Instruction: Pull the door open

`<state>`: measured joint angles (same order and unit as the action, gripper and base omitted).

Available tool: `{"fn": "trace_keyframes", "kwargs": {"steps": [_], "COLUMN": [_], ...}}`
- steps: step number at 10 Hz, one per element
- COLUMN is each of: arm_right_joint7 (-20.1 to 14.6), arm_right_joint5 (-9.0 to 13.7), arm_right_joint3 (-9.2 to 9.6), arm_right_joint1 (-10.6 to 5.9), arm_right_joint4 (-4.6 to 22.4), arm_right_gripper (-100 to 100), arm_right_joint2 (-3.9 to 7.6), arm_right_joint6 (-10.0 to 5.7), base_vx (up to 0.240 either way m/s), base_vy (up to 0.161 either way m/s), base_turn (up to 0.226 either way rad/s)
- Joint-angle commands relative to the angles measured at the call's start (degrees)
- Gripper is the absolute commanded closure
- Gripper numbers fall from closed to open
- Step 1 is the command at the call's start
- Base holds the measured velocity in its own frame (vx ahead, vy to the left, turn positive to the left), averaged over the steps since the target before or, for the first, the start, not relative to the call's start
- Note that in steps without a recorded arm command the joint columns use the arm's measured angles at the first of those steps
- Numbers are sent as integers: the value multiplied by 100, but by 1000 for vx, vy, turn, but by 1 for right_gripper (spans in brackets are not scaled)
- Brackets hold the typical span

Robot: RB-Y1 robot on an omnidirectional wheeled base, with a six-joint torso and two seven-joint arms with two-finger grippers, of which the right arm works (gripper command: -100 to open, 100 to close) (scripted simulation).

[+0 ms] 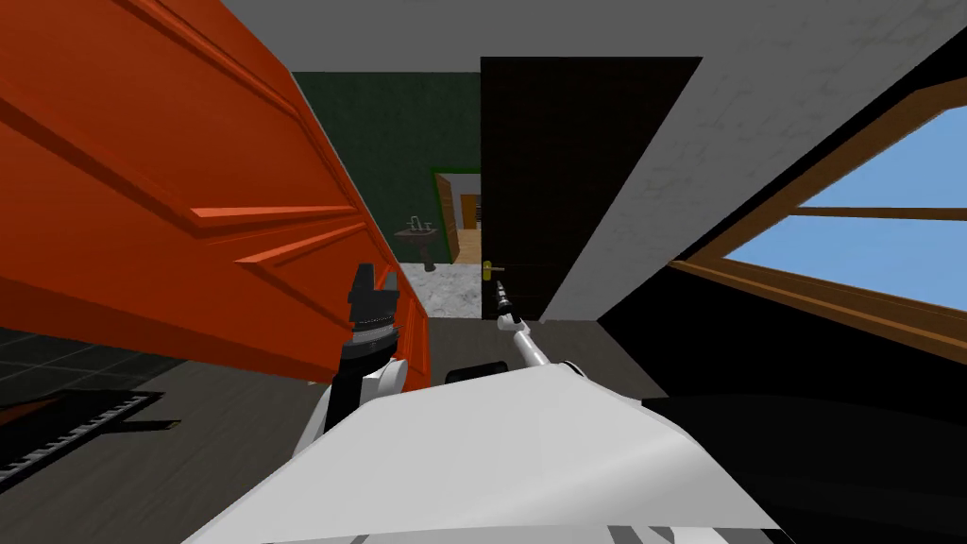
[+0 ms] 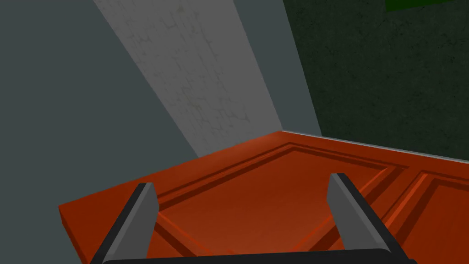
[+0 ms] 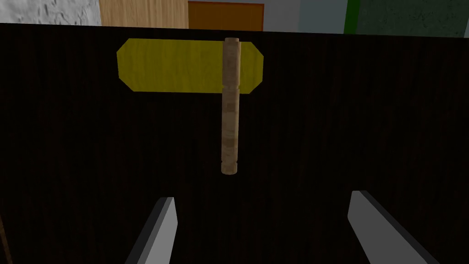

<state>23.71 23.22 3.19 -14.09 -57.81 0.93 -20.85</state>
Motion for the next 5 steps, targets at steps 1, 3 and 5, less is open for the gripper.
{"fn": "trace_keyframes", "kwargs": {"steps": [1, 3, 5], "arm_right_joint7": [53, 112, 195], "arm_right_joint5": [10, 29, 57], "arm_right_joint3": [-109, -275, -513], "arm_right_joint1": [-15, -79, -172], "arm_right_joint4": [-12, 65, 176], "arm_right_gripper": [-100, -100, -100], "arm_right_joint2": [51, 121, 199], "arm_right_joint6": [7, -32, -89], "base_vx": [-76, -75, -61], "base_vy": [24, 38, 39], "base_turn": [288, 284, 374]}}
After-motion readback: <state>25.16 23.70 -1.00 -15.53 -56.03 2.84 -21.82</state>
